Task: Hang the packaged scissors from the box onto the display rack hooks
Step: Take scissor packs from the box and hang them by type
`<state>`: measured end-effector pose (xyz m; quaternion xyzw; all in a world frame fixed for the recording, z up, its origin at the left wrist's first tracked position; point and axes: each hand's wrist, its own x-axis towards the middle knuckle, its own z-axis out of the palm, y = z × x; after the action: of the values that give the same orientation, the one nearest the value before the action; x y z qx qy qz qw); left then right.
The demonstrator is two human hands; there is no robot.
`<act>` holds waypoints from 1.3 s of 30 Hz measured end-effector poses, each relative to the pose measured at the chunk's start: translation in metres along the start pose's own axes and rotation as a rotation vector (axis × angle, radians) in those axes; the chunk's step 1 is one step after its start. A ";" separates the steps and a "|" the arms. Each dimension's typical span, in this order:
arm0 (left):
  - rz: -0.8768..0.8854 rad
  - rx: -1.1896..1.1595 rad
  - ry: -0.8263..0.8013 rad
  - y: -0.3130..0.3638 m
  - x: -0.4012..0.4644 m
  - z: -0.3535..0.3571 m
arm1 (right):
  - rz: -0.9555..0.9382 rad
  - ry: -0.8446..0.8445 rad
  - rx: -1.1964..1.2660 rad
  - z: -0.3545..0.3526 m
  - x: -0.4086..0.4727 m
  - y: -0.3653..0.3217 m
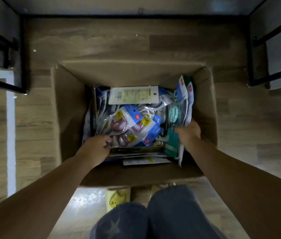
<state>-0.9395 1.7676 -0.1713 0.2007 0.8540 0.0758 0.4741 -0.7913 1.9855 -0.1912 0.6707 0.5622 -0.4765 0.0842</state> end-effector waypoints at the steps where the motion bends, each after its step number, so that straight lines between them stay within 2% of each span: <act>1: -0.019 -0.033 0.003 0.008 -0.017 -0.011 | 0.019 -0.018 0.048 -0.008 -0.020 -0.012; 4: -0.067 -0.167 -0.031 0.041 -0.077 -0.054 | 0.075 -0.130 0.235 -0.037 -0.090 -0.057; 6: -0.069 -0.275 -0.081 0.069 -0.124 -0.088 | 0.081 -0.276 0.302 -0.062 -0.144 -0.092; 9: -0.003 -0.482 -0.031 0.120 -0.202 -0.149 | 0.000 -0.518 0.366 -0.111 -0.227 -0.143; 12: 0.086 -0.764 0.018 0.168 -0.287 -0.214 | -0.159 -0.704 0.390 -0.167 -0.307 -0.189; 15: 0.271 -1.003 -0.005 0.204 -0.366 -0.268 | -0.326 -0.824 0.337 -0.221 -0.371 -0.230; 20: 0.451 -1.118 0.055 0.243 -0.458 -0.325 | -0.578 -0.987 0.382 -0.294 -0.448 -0.280; 23: 0.526 -1.154 0.027 0.262 -0.496 -0.348 | -0.785 -1.063 0.329 -0.330 -0.487 -0.310; 25: 0.588 -1.216 0.012 0.277 -0.517 -0.359 | -0.880 -1.030 0.324 -0.349 -0.505 -0.325; 28: 0.679 -1.283 0.092 0.297 -0.544 -0.375 | -0.963 -0.929 0.350 -0.368 -0.525 -0.343; 31: 0.718 -1.321 0.142 0.311 -0.568 -0.389 | -1.045 -0.784 0.330 -0.382 -0.543 -0.358; 35: 0.769 -1.316 0.151 0.319 -0.592 -0.407 | -1.143 -0.690 0.261 -0.392 -0.559 -0.377; 39: 0.808 -1.320 0.299 0.326 -0.608 -0.417 | -1.228 -0.612 0.205 -0.397 -0.570 -0.388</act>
<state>-0.9163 1.8367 0.6311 0.1603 0.5478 0.7598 0.3112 -0.8500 1.9961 0.6024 0.0712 0.7431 -0.6562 -0.1096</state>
